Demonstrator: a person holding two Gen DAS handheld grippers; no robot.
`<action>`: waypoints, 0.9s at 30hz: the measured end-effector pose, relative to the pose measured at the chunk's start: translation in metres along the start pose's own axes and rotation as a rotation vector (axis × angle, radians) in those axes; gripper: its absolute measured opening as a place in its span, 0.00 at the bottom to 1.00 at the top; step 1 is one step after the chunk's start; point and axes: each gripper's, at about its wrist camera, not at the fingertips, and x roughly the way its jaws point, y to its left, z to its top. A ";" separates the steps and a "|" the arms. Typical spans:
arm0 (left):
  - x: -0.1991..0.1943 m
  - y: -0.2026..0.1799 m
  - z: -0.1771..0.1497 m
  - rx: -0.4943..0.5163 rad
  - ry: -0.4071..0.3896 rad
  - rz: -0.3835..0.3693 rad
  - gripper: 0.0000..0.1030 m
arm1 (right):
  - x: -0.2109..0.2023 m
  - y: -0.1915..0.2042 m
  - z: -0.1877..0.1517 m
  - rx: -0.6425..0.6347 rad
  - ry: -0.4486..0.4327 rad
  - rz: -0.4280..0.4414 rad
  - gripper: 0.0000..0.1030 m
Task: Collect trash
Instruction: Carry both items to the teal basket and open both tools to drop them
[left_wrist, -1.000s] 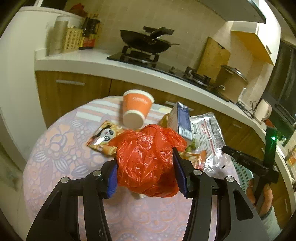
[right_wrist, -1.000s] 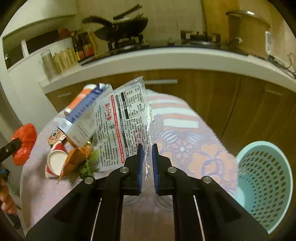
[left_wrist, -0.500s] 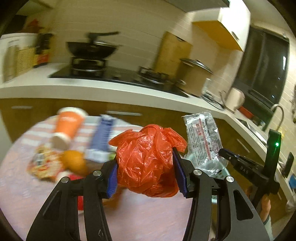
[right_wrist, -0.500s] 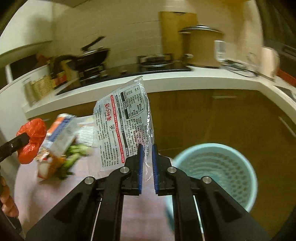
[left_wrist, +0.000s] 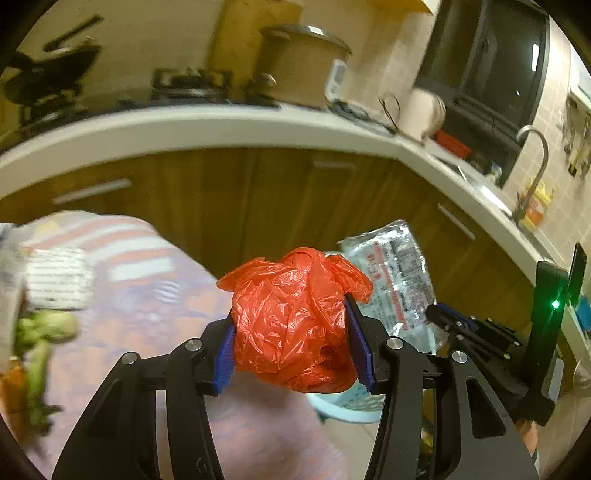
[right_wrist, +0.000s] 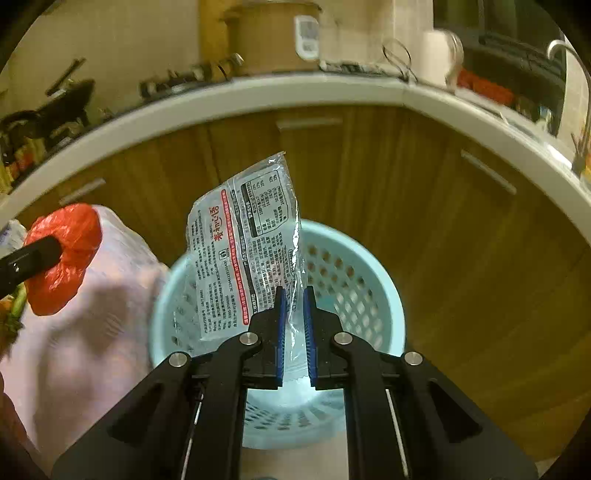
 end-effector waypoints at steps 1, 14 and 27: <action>0.011 -0.003 -0.001 0.004 0.019 -0.001 0.48 | 0.005 -0.002 -0.002 0.002 0.015 -0.010 0.07; 0.068 -0.020 -0.020 0.017 0.165 -0.034 0.67 | 0.038 -0.023 -0.017 0.030 0.119 -0.025 0.30; 0.022 -0.003 -0.023 -0.016 0.076 -0.009 0.67 | -0.002 0.013 -0.008 -0.035 0.027 0.001 0.44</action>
